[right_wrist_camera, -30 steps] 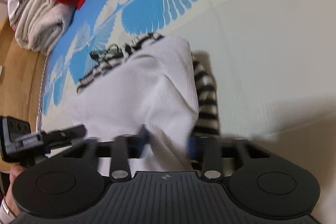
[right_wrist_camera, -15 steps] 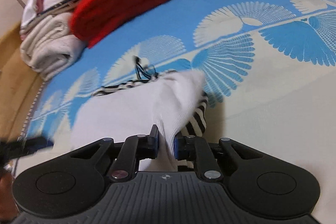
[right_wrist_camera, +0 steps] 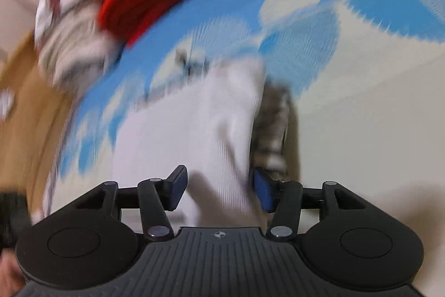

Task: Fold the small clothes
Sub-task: 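Release the bundle and lift both tools away from it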

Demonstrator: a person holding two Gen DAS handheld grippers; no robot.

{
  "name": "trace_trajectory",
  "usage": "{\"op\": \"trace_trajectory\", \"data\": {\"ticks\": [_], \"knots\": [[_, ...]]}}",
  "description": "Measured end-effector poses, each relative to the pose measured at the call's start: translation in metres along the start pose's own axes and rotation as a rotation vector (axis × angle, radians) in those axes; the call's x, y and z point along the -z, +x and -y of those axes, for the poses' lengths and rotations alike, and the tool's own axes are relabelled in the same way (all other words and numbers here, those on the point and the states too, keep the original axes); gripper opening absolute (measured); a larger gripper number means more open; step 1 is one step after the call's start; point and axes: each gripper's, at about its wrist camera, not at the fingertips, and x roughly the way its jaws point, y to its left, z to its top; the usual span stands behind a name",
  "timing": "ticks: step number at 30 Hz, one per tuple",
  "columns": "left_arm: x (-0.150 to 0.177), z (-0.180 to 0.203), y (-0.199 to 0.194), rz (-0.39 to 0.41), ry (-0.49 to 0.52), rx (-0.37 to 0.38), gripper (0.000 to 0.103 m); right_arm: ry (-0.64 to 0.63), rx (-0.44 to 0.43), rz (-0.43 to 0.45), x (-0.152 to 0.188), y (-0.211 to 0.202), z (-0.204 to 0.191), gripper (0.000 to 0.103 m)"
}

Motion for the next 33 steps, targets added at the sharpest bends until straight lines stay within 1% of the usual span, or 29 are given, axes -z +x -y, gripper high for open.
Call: {"op": "trace_trajectory", "data": {"ticks": [1, 2, 3, 4, 6, 8, 10, 13, 14, 16, 17, 18, 19, 20, 21, 22, 23, 24, 25, 26, 27, 28, 30, 31, 33], "knots": [[0.000, -0.002, 0.001, 0.002, -0.025, 0.016, 0.075, -0.019, 0.019, -0.018, 0.004, 0.002, 0.000, 0.048], [0.000, -0.003, 0.001, 0.008, -0.041, 0.030, 0.070, -0.029, 0.030, -0.014, 0.005, 0.002, 0.000, 0.042], [0.000, -0.002, 0.000, 0.019, -0.055, 0.031, 0.069, -0.029, 0.031, 0.006, 0.004, -0.003, 0.000, 0.022], [0.001, 0.000, -0.002, 0.035, -0.064, 0.024, 0.068, -0.017, 0.026, 0.037, 0.002, -0.009, 0.000, 0.011], [0.004, 0.006, -0.005, 0.069, -0.059, 0.016, 0.068, 0.014, 0.005, 0.100, -0.002, -0.022, 0.004, 0.010], [0.006, 0.013, -0.004, 0.077, -0.035, -0.010, 0.069, 0.014, 0.028, 0.123, -0.005, -0.028, 0.005, 0.010], [0.009, 0.019, -0.003, 0.068, -0.020, -0.055, 0.072, -0.051, 0.086, 0.097, -0.003, -0.023, -0.001, 0.010], [0.014, 0.017, -0.007, 0.070, -0.051, -0.078, 0.074, -0.203, 0.194, 0.040, 0.004, -0.011, -0.015, 0.012], [0.015, 0.018, -0.009, 0.072, -0.050, -0.089, 0.075, -0.238, 0.240, 0.002, 0.008, -0.006, -0.015, 0.014], [0.018, 0.022, -0.014, 0.075, -0.018, -0.128, 0.078, -0.229, 0.316, -0.091, 0.015, 0.004, -0.003, 0.014], [0.019, 0.024, -0.015, 0.072, 0.006, -0.153, 0.079, -0.225, 0.371, -0.147, 0.018, 0.009, 0.004, 0.014], [0.021, 0.027, -0.018, 0.068, 0.028, -0.181, 0.082, -0.258, 0.415, -0.162, 0.023, 0.009, 0.007, 0.012], [0.023, 0.029, -0.020, 0.061, 0.051, -0.219, 0.084, -0.303, 0.443, -0.151, 0.025, 0.005, 0.004, 0.012], [0.026, 0.033, -0.025, 0.051, 0.077, -0.277, 0.084, -0.346, 0.471, -0.122, 0.026, -0.003, -0.001, 0.012], [0.030, 0.038, -0.031, 0.058, 0.102, -0.320, 0.084, -0.372, 0.477, -0.071, 0.027, -0.015, -0.006, 0.014], [0.034, 0.043, -0.040, 0.081, 0.125, -0.355, 0.085, -0.377, 0.462, -0.018, 0.027, -0.029, -0.010, 0.015], [0.039, 0.050, -0.054, 0.122, 0.145, -0.376, 0.085, -0.370, 0.432, 0.051, 0.028, -0.048, -0.015, 0.016], [0.044, 0.055, -0.065, 0.159, 0.152, -0.383, 0.087, -0.364, 0.422, 0.103, 0.029, -0.062, -0.020, 0.023], [0.051, 0.062, -0.080, 0.210, 0.153, -0.384, 0.090, -0.363, 0.421, 0.174, 0.032, -0.079, -0.027, 0.038], [0.059, 0.068, -0.093, 0.253, 0.151, -0.383, 0.094, -0.365, 0.423, 0.237, 0.037, -0.094, -0.035, 0.045], [0.067, 0.074, -0.105, 0.299, 0.147, -0.384, 0.099, -0.369, 0.417, 0.292, 0.043, -0.107, -0.043, 0.056], [0.078, 0.082, -0.120, 0.353, 0.142, -0.387, 0.102, -0.374, 0.407, 0.337, 0.049, -0.120, -0.051, 0.065], [0.099, 0.096, -0.142, 0.447, 0.134, -0.389, 0.102, -0.388, 0.371, 0.421, 0.067, -0.144, -0.069, 0.072], [0.107, 0.103, -0.150, 0.473, 0.126, -0.391, 0.102, -0.396, 0.354, 0.444, 0.075, -0.153, -0.077, 0.072], [0.124, 0.116, -0.161, 0.497, 0.112, -0.352, 0.102, -0.407, 0.326, 0.479, 0.097, -0.170, -0.091, 0.072]]}}
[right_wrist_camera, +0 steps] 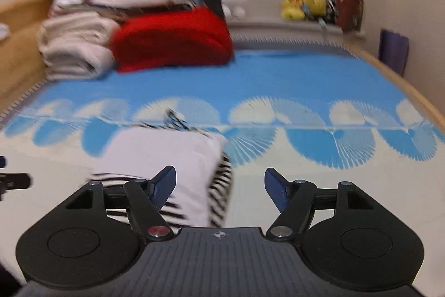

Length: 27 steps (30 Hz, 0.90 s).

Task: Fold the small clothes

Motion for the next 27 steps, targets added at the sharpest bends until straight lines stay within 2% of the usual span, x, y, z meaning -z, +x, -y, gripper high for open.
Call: {"op": "trace_trajectory", "data": {"ticks": [2, 4, 5, 7, 9, 10, 12, 16, 20, 27], "knots": [[0.011, 0.008, -0.013, -0.008, -0.027, 0.019, 0.102, 0.011, 0.000, 0.021, 0.009, -0.017, -0.008, 0.075], [0.022, 0.016, -0.020, -0.004, -0.049, 0.030, 0.102, 0.037, 0.015, 0.032, 0.022, -0.029, -0.016, 0.089], [0.030, 0.020, -0.020, 0.004, -0.050, 0.036, 0.102, 0.053, 0.028, 0.034, 0.033, -0.032, -0.018, 0.091], [0.049, 0.026, -0.014, 0.017, -0.030, -0.004, 0.102, 0.079, 0.033, -0.001, 0.051, -0.031, -0.022, 0.097], [0.061, 0.031, -0.003, -0.020, 0.001, -0.122, 0.102, 0.105, 0.018, -0.084, 0.062, -0.023, -0.024, 0.097], [0.061, 0.032, 0.001, -0.050, -0.018, -0.148, 0.102, 0.115, 0.009, -0.093, 0.063, -0.020, -0.024, 0.097], [0.056, 0.027, 0.005, -0.050, -0.073, -0.125, 0.102, 0.096, 0.025, -0.071, 0.064, -0.020, -0.030, 0.098], [0.053, 0.031, 0.015, -0.058, -0.050, -0.147, 0.102, 0.045, 0.063, -0.082, 0.068, -0.007, -0.041, 0.100], [0.053, 0.024, 0.023, -0.101, -0.091, -0.125, 0.102, 0.013, 0.061, -0.088, 0.071, 0.000, -0.048, 0.100], [0.056, 0.030, 0.027, -0.106, -0.091, -0.111, 0.102, -0.019, 0.033, -0.075, 0.071, 0.001, -0.057, 0.100]]}}
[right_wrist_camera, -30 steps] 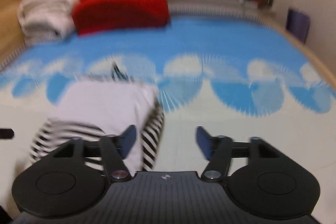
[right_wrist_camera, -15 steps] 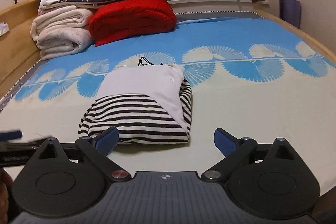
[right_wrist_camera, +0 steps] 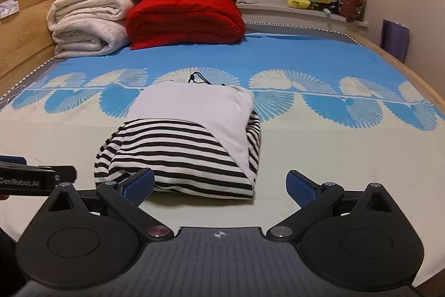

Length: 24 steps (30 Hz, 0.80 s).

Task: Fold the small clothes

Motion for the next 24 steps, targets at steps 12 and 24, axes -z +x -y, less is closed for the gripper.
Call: {"op": "trace_trajectory", "data": {"ticks": [12, 24], "knots": [[0.000, 0.004, 0.002, -0.003, -0.011, 0.028, 0.102, 0.011, -0.003, 0.020, -0.006, 0.002, -0.010, 0.101], [0.002, 0.005, 0.002, -0.006, 0.006, 0.034, 0.102, -0.056, -0.015, 0.027, -0.006, 0.005, -0.028, 0.101]]}}
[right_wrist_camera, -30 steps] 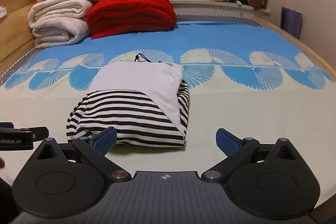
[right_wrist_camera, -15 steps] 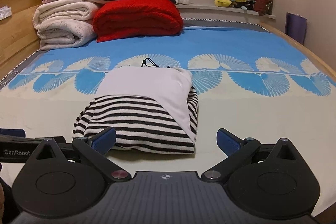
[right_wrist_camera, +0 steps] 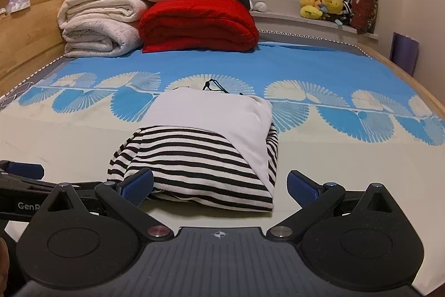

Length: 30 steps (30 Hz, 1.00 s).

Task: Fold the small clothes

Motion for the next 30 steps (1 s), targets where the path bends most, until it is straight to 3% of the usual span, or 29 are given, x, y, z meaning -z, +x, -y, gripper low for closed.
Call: {"op": "trace_trajectory", "data": {"ticks": [30], "knots": [[0.0014, 0.0018, 0.0039, -0.013, 0.004, 0.003, 0.102, -0.003, 0.006, -0.007, 0.0018, 0.0010, -0.0014, 0.101]]}}
